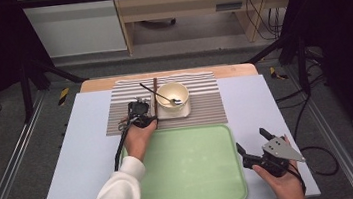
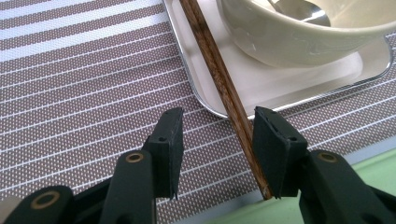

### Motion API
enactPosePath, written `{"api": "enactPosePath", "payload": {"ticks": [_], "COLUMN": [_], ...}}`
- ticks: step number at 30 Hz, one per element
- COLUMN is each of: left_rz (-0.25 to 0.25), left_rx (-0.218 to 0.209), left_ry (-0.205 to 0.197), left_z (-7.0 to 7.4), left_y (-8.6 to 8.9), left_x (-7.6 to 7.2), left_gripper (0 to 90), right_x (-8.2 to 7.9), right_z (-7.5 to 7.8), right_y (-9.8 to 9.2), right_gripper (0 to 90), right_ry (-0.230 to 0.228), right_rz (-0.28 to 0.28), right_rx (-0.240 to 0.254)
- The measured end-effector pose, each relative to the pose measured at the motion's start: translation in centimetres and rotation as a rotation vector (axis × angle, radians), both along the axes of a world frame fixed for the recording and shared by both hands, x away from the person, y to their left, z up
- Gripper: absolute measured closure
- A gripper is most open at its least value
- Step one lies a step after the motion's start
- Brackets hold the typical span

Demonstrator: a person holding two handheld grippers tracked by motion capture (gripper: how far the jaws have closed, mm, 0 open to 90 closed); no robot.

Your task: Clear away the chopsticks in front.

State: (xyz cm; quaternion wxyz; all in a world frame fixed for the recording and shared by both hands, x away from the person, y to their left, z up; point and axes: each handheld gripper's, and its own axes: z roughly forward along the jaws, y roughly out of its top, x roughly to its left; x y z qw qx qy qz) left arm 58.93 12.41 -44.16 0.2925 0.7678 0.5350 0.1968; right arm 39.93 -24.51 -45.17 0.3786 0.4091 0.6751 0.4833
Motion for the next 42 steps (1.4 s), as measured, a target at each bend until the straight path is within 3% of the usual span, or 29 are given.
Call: {"api": "enactPosePath", "payload": {"ticks": [15, 22, 32, 42], "left_rz": [0.013, 0.026, 0.039, 0.055], "left_rx": [0.016, 0.017, 0.002, -0.006], "left_ry": [0.023, 0.080, 0.118, 0.117], "left_z": [-0.5, -0.9, -1.1, -1.1], "left_y": [0.0, -0.1, -0.2, -0.3], "left_x": [0.2, 0.3, 0.5, 0.5], "left_gripper": [54.7, 57.9, 61.6, 66.8], "right_x": [0.0, 0.0, 0.0, 0.0], "right_z": [0.0, 0.0, 0.0, 0.0], "right_y": [0.0, 0.0, 0.1, 0.1], "right_gripper": [10.7, 10.8, 10.9, 11.0], "right_ry": [0.003, 0.005, 0.008, 0.010], "right_rz": [0.002, 0.004, 0.006, 0.010], "right_rx": [0.001, 0.001, 0.004, 0.005]}}
